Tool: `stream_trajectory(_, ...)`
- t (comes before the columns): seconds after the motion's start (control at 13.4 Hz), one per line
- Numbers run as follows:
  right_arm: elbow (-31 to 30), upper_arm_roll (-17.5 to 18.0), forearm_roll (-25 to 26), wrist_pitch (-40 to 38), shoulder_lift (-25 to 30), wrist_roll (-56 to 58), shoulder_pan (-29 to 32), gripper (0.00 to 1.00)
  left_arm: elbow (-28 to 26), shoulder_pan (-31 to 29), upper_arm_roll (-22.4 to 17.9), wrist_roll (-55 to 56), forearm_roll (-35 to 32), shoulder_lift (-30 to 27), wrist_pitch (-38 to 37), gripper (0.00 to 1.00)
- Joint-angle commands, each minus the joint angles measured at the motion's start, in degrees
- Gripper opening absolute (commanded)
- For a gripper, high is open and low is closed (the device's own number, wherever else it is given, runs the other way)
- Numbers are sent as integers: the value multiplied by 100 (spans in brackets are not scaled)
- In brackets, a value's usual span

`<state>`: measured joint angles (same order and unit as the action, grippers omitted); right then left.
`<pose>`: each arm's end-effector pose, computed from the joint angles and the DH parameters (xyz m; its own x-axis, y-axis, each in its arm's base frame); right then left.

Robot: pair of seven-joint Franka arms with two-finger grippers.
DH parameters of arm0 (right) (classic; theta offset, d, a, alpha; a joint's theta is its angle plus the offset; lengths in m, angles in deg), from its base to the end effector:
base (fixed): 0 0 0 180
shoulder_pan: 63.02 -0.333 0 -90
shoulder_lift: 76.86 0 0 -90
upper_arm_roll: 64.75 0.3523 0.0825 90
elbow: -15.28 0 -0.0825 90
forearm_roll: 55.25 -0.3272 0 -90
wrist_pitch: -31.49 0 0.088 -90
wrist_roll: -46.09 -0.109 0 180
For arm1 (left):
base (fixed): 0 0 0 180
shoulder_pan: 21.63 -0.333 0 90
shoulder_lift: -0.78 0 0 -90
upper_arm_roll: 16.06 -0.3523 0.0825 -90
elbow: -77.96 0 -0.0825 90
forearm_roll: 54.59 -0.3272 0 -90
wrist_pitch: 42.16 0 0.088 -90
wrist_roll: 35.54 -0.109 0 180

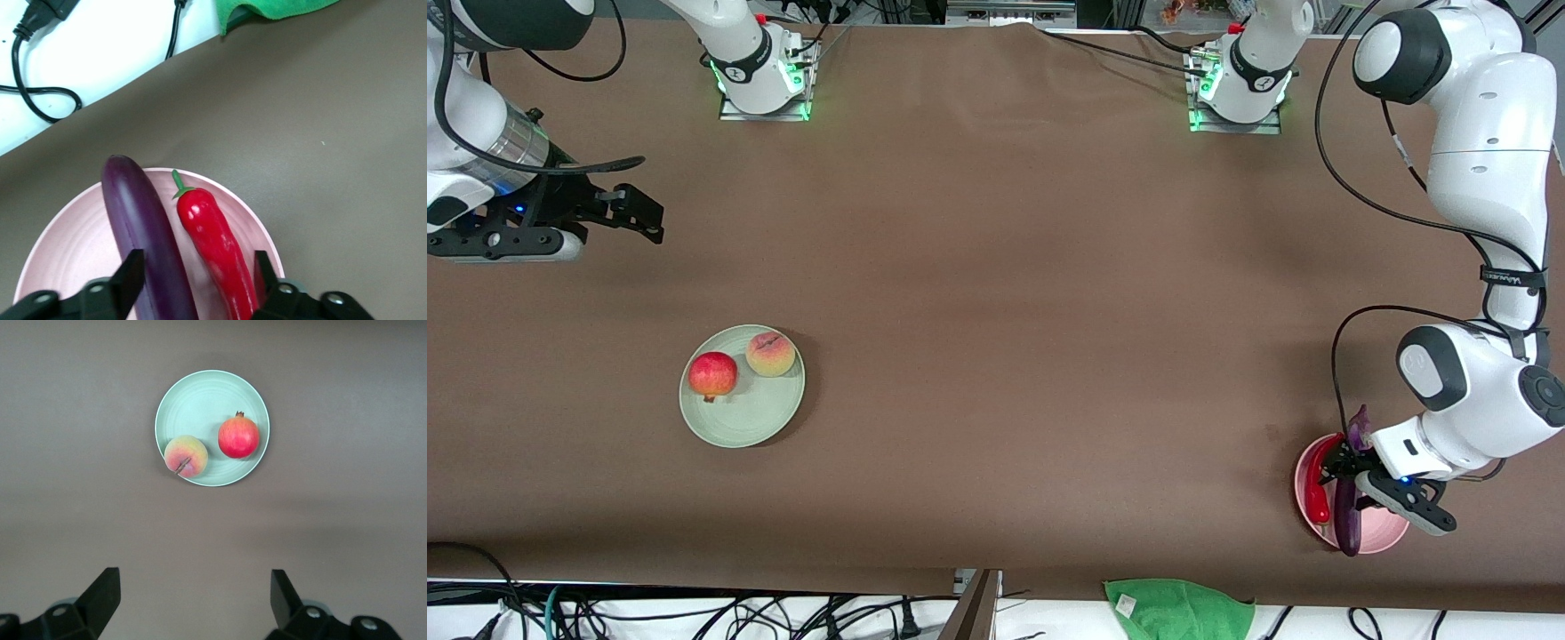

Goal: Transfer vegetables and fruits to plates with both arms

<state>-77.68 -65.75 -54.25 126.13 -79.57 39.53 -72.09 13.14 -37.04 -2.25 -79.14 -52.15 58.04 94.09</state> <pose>0.5139 0.0713 0.6202 0.9995 0.0278 -0.0158 0.0281 -0.9994 0.0201 0.7692 0.0939 0.2778 0.7913 -0.5075 0.3409 -0.5404 -0.8414 0.0015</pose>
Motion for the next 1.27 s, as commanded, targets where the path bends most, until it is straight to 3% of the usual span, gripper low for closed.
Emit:
stream_trajectory(0.0, 32, 100, 93, -60, 42, 84, 108, 99, 242, -6, 43, -88, 177, -100, -605, 100)
stream_trajectory(0.3, 50, 100, 93, -34, 51, 181, 108, 100, 102, 108, 43, 1777, 134, -1012, -2187, 100)
stream_trajectory(0.6, 59, 91, 93, -16, 50, 172, 108, 99, -1178, 836, -290, 3916, -51, -2637, -3112, 100)
stream_trajectory(0.97, 76, 91, 66, 10, 51, 164, 108, 99, -2919, 1216, -677, 4544, -51, -4405, -3280, 100)
stream_trajectory(1.2, 67, 73, 5, 81, 42, 164, 108, 99, -3107, 1216, -756, 4457, -51, -4995, -4051, 100)
